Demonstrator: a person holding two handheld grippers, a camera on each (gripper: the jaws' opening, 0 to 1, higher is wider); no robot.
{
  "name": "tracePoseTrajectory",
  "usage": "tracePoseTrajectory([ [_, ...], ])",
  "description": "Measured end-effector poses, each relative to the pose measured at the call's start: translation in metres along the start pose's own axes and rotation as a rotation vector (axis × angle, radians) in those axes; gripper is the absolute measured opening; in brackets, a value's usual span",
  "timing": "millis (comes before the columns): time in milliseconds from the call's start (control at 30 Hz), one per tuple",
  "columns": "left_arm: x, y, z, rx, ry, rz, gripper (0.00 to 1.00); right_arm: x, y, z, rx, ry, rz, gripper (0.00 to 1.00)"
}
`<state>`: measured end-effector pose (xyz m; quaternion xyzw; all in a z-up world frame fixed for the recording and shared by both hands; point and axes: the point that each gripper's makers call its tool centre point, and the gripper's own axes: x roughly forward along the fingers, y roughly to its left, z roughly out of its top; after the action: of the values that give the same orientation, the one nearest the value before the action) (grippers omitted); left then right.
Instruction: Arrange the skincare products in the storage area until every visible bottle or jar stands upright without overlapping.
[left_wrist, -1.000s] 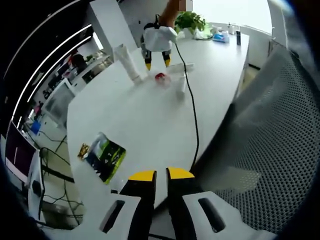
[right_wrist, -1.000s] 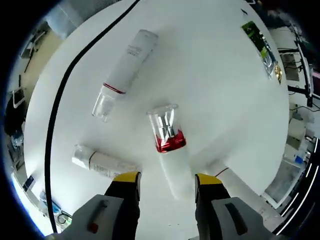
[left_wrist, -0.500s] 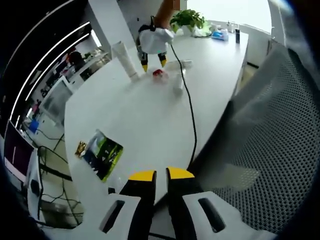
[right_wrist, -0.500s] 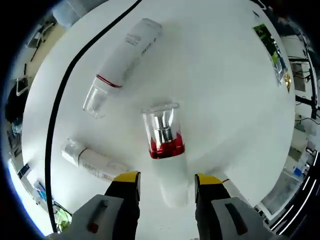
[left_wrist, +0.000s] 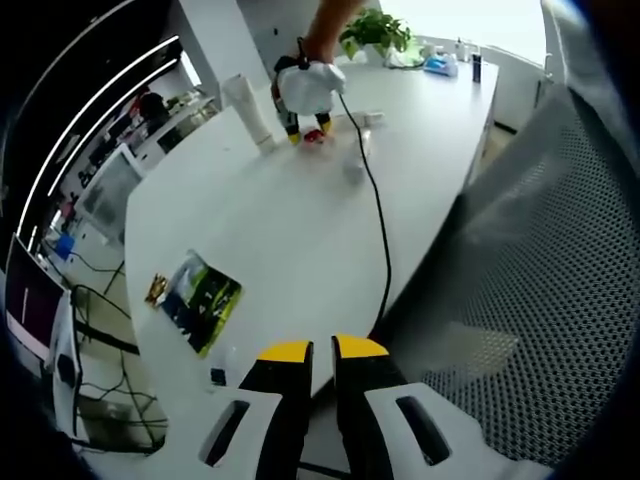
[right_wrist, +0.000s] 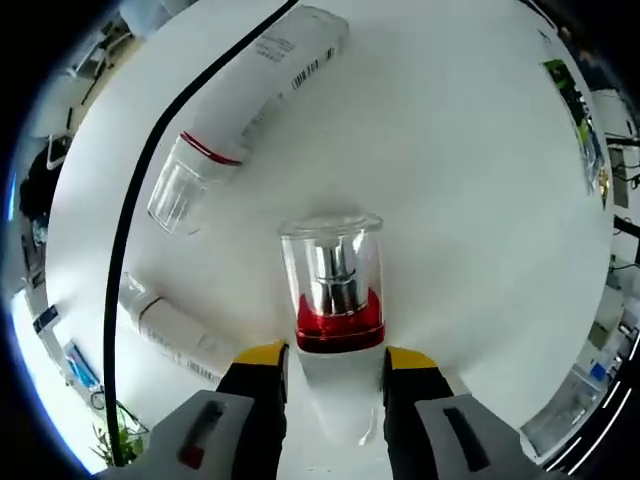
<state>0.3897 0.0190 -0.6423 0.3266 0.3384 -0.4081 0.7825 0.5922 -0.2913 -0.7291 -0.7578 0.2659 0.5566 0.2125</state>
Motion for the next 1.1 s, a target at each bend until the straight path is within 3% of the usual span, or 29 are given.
tracePoseTrajectory([
  [100, 0.0, -0.001, -0.001, -0.001, 0.004, -0.005, 0.06, 0.0, 0.003, 0.0, -0.001, -0.01, 0.023, 0.3],
  [167, 0.001, -0.002, -0.001, 0.0, 0.009, -0.009, 0.05, 0.0, 0.003, 0.0, -0.008, 0.011, 0.046, 0.27],
  [233, 0.001, -0.002, -0.002, -0.001, 0.013, -0.01, 0.05, 0.002, 0.003, -0.002, -0.053, 0.079, 0.053, 0.26],
  [333, 0.001, -0.002, -0.003, -0.004, 0.017, -0.01, 0.05, 0.002, 0.001, 0.0, -0.03, 0.068, 0.065, 0.24],
  [367, 0.001, -0.002, -0.003, -0.005, 0.019, -0.01, 0.06, 0.002, 0.002, -0.001, 0.036, 0.055, 0.075, 0.23],
  [467, 0.001, -0.002, -0.003, -0.006, 0.02, -0.01, 0.05, 0.001, 0.001, -0.001, 0.108, 0.046, 0.087, 0.22],
  [600, 0.001, 0.001, -0.004, -0.017, 0.022, 0.002, 0.05, 0.002, 0.0, -0.006, 0.278, 0.003, 0.082, 0.21],
  [633, 0.001, 0.001, -0.004, -0.016, 0.022, 0.002, 0.05, 0.0, -0.003, -0.005, 0.358, -0.026, 0.065, 0.21],
  [700, 0.001, 0.0, -0.004, -0.01, 0.018, 0.0, 0.04, -0.004, -0.007, -0.008, 0.433, -0.049, 0.031, 0.21],
  [1000, 0.001, 0.0, -0.003, -0.008, 0.016, -0.002, 0.04, -0.032, -0.011, -0.015, 0.712, -0.147, -0.053, 0.21],
  [1100, 0.001, 0.0, -0.002, -0.008, 0.014, -0.003, 0.04, -0.043, -0.016, -0.022, 0.883, -0.204, -0.126, 0.21],
])
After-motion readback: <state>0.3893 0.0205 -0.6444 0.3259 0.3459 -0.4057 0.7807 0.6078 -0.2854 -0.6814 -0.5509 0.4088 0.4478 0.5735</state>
